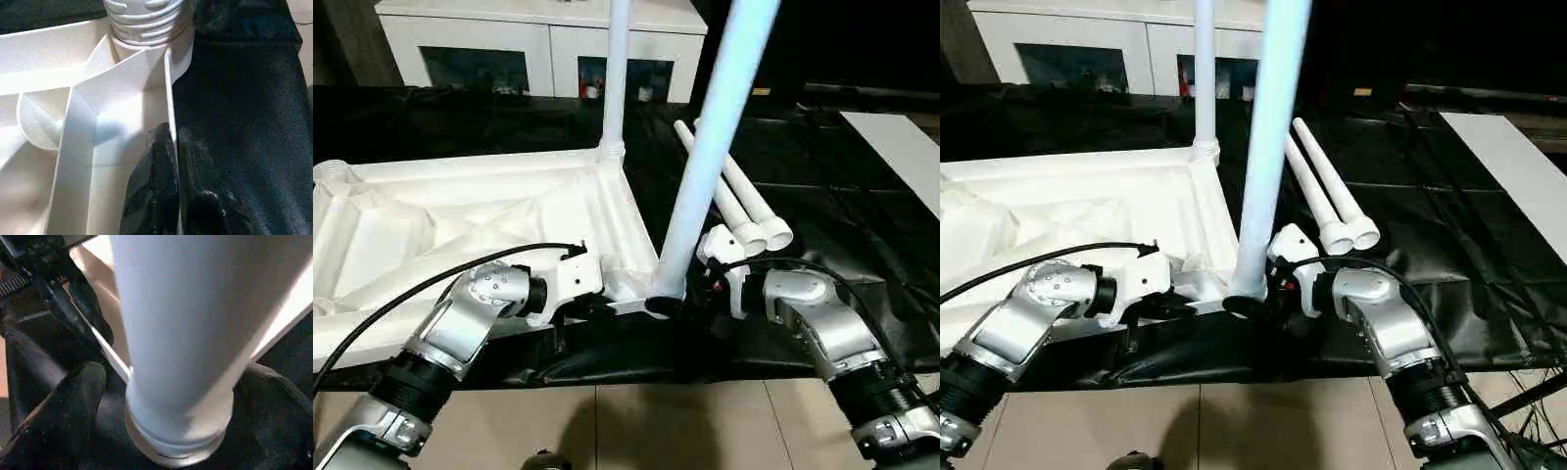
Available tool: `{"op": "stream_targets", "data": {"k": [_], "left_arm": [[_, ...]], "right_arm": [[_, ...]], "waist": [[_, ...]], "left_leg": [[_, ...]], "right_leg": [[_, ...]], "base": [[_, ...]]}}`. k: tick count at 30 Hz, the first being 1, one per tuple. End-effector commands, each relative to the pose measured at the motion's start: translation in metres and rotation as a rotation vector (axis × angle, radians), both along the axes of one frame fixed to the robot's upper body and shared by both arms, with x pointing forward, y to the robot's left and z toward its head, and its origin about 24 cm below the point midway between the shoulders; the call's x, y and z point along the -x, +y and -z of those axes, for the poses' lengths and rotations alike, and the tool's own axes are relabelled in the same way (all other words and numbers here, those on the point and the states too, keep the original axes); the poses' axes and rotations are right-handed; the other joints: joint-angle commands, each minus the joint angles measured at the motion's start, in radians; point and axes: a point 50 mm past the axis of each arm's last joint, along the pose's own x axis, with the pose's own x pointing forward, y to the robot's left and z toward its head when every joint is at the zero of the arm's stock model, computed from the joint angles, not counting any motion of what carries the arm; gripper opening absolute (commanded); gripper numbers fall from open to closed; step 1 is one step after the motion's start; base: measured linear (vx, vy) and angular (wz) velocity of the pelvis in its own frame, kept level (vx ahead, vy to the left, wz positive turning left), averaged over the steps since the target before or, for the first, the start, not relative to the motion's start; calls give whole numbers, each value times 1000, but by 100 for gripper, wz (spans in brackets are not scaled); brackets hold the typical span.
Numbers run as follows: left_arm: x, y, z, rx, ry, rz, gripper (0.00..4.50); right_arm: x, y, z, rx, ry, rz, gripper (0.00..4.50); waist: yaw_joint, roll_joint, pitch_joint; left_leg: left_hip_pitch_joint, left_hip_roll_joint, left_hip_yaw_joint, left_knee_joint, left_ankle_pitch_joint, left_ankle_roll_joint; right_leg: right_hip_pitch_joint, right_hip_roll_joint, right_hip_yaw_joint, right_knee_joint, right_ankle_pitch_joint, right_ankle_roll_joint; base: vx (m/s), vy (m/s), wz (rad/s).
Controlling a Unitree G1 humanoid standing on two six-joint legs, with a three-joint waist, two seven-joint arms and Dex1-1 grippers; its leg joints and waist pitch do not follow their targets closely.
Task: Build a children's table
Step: Rotate leg to tighten
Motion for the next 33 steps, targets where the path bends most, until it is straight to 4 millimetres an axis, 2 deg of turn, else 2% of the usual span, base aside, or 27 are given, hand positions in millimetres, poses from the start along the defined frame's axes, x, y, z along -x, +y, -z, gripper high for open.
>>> {"op": "stream_targets", "data": {"k": [1, 5, 9, 12, 20, 21, 23, 24, 25, 28, 30, 31, 32, 33], "left_arm": [[6, -2, 5, -25, 25, 43, 0], [6, -1, 4, -25, 27, 37, 0], [5, 0, 5, -30, 28, 33, 0], [6, 0, 5, -30, 32, 32, 0], [8, 2, 8, -43, 67, 25, 0], [6, 2, 11, -46, 70, -6, 0], [4, 1, 11, -44, 69, -24, 0], [-3, -2, 12, -38, 48, -85, 0], [-15, -9, 13, -29, 17, -177, 0], [-26, -16, 14, -27, -11, -264, 0], [-40, -28, 15, -19, -30, -401, 0], [-46, -35, 15, -9, -33, -468, 0], [-48, -37, 15, -8, -35, -487, 0], [-52, -43, 15, -9, -39, -519, 0]], "right_arm": [[-5, -1, -4, 18, -19, 5, 405], [-8, -1, -4, 8, -14, 16, 371], [-8, -1, -3, 5, -9, 14, 331], [-7, 0, -1, 14, -2, 5, 306], [-11, 1, 6, -5, 21, 82, 271], [-16, 4, 8, -26, 18, 178, 270], [-18, 5, 9, -32, 17, 226, 270], [-25, 9, 13, -40, 11, 356, 270], [-31, 16, 18, -50, 22, 517, 269], [-35, 25, 22, -61, 50, 616, 269], [-40, 40, 24, -66, 83, 697, 268], [-43, 48, 25, -63, 94, 723, 268], [-43, 51, 25, -59, 94, 735, 268], [-46, 59, 24, -51, 86, 772, 268]], "waist": [[-3, 5, -64], [-2, 4, -65], [-3, 3, -64], [-3, 3, -65], [-7, 4, -64], [-11, 4, -62], [-19, 5, -61], [-20, 5, -60], [-26, 6, -58], [-33, 8, -58], [-31, 12, -58], [-30, 9, -59], [-33, 8, -58], [-26, 9, -60]], "left_leg": [[27, 45, -16, -60, -175, 15], [27, 45, -15, -58, -164, 25], [28, 45, -15, -59, -179, 19], [28, 45, -15, -58, -168, 20], [29, 44, -16, -59, -180, 18], [29, 44, -16, -62, -197, 8], [28, 44, -19, -67, -224, -13], [28, 44, -21, -68, -236, -20], [32, 43, -18, -69, -256, -37], [38, 43, -24, -74, -322, -82], [44, 45, -23, -73, -343, -85], [48, 43, -23, -71, -357, -89], [46, 41, -21, -70, -362, -87], [44, 41, -21, -69, -340, -79]], "right_leg": [[32, -79, 44, -66, 3, -222], [34, -78, 44, -64, 17, -225], [34, -79, 44, -67, -13, -222], [34, -78, 43, -64, 1, -222], [33, -78, 43, -66, -13, -227], [32, -78, 43, -68, -41, -224], [31, -79, 42, -71, -90, -217], [32, -79, 42, -73, -110, -211], [22, -79, 45, -76, -142, -208], [18, -84, 44, -85, -255, -186], [12, -83, 46, -89, -246, -179], [9, -82, 46, -90, -257, -176], [6, -82, 48, -91, -263, -177], [9, -84, 49, -93, -247, -166]], "base": [[0, 0, 0], [0, 0, 0], [0, 0, 0], [0, 0, 0], [0, 0, 0], [0, 0, 0], [0, 0, 0], [0, 0, 0], [0, 0, 0], [-18, 1, -2], [-28, 9, -2], [0, 0, 0], [0, 0, 0], [0, 0, 0]]}}
